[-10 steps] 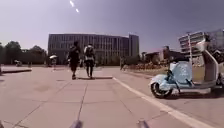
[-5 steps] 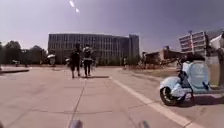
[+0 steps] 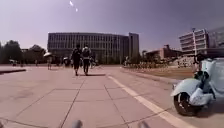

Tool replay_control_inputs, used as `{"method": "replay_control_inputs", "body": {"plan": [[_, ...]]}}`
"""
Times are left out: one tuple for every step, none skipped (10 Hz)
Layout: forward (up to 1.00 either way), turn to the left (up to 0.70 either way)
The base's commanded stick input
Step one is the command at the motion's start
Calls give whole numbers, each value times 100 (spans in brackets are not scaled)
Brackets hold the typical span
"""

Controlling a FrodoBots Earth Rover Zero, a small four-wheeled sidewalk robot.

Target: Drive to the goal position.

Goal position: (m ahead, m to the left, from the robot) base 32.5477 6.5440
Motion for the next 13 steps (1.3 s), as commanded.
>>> {"method": "replay_control_inputs", "body": {"plan": [[70,9],[70,4],[70,3],[70,3],[70,3],[70,3],[70,3],[70,3],[70,3],[70,3],[70,3],[70,3],[70,11]]}}
